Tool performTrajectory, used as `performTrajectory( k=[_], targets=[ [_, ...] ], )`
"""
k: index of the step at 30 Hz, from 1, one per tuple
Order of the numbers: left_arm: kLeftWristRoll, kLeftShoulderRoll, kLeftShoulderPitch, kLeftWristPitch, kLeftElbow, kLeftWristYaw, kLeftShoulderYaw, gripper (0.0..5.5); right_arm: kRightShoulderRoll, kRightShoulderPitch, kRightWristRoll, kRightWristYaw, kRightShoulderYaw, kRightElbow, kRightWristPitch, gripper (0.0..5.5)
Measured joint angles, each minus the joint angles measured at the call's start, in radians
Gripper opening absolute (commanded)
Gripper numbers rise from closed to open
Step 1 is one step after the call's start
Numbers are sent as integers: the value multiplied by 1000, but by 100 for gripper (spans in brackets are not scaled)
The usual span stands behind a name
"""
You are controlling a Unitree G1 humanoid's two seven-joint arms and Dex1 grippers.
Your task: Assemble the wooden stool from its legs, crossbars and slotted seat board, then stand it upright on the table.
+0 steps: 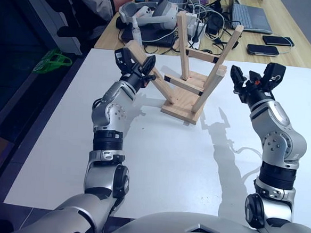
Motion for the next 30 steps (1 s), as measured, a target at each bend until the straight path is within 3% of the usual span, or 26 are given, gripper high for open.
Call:
performTrajectory(
  k=[7,13,21,22,28,30],
  targets=[
    [36,20,-9,-29,11,-13,-31,102,-4,-1,0,6,-3,0,18,368],
    [138,44,-3,-26,-48,-36,-167,102,-10,-21,-2,18,-9,0,22,368],
    [149,44,-6,-18,-54,-19,-184,102,-13,-34,-21,21,1,0,22,368],
    [149,42,-6,-16,-54,-13,-184,138,-13,-34,-22,22,1,0,22,368],
    [158,19,20,2,-59,18,-171,219,-15,-35,-39,38,2,0,22,368],
    [152,16,19,2,-84,28,-155,219,-15,-35,-40,41,3,0,21,368]
  ],
)
